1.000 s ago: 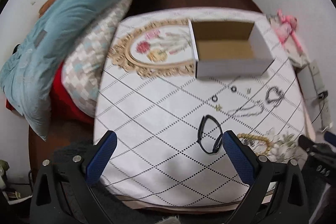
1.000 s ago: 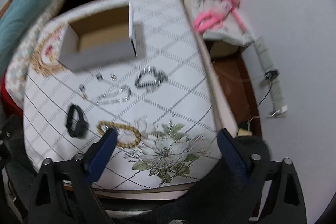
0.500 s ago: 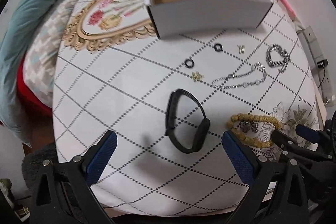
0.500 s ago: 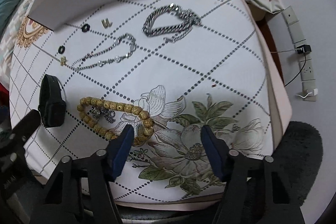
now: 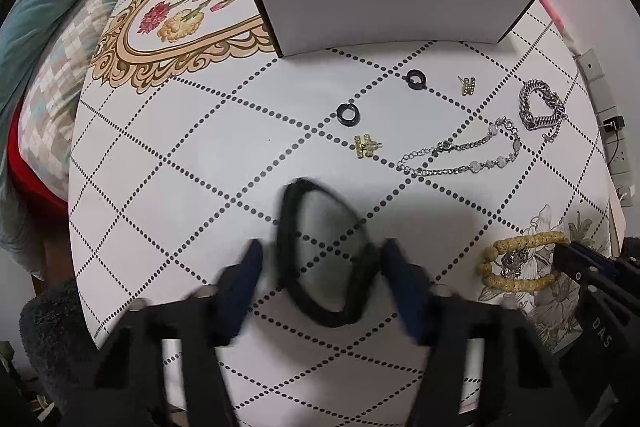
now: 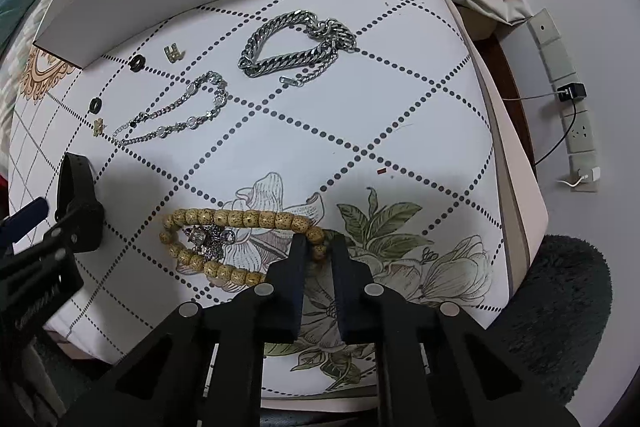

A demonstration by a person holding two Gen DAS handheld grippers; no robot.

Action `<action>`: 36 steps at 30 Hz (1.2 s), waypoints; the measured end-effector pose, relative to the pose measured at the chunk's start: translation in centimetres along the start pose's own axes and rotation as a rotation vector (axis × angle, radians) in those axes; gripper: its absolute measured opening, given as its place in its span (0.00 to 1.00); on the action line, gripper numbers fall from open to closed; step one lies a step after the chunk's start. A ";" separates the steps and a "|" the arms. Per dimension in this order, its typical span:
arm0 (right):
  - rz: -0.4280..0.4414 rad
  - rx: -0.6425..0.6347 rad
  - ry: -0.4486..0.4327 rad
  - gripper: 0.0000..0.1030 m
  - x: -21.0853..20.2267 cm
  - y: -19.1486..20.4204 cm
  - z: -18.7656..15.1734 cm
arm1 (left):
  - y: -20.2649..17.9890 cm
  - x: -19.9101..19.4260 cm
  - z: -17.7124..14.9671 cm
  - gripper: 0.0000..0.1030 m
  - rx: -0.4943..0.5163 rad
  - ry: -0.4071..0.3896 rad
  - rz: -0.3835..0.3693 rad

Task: Organize jewelry
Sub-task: 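Grasp the black watch band with the left tool while the right tool grasps the beaded bracelet, then carry both items into the white box and open both tools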

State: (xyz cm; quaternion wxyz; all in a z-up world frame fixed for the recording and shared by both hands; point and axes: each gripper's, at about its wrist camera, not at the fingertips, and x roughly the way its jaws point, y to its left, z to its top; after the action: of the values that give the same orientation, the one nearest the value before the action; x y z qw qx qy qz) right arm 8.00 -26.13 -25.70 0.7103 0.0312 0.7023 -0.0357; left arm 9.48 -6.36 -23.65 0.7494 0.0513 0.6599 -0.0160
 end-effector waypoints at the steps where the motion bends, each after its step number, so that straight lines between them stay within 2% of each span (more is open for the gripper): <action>1: -0.003 -0.003 -0.001 0.13 0.0 0.0 0.1 | 0.0 0.0 0.0 0.48 0.002 -0.003 0.004; 12: -0.006 -0.011 0.010 0.13 0.1 0.2 0.3 | -0.9 -0.1 -0.5 0.45 0.007 -0.027 0.017; 16: 0.001 -0.012 0.006 0.09 0.0 0.4 0.1 | -0.8 -0.3 -0.5 0.43 0.009 -0.025 0.017; 22: 0.140 0.044 0.001 0.09 -1.0 -0.6 -0.3 | 0.1 -1.8 -0.6 0.43 0.009 -0.041 -0.002; 30: 0.224 0.030 -0.048 0.09 -4.6 -0.6 -0.4 | 1.4 -4.5 -0.9 0.43 -0.004 -0.065 -0.034; 36: 0.286 -0.002 -0.105 0.09 -8.3 0.4 -0.1 | 1.5 -6.9 0.0 0.43 -0.021 -0.115 -0.063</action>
State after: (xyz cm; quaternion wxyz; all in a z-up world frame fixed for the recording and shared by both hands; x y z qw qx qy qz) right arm 7.84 -25.71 -17.40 0.7438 0.1284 0.6527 0.0651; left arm 8.74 -5.20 -16.77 0.7858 0.0217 0.6170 -0.0359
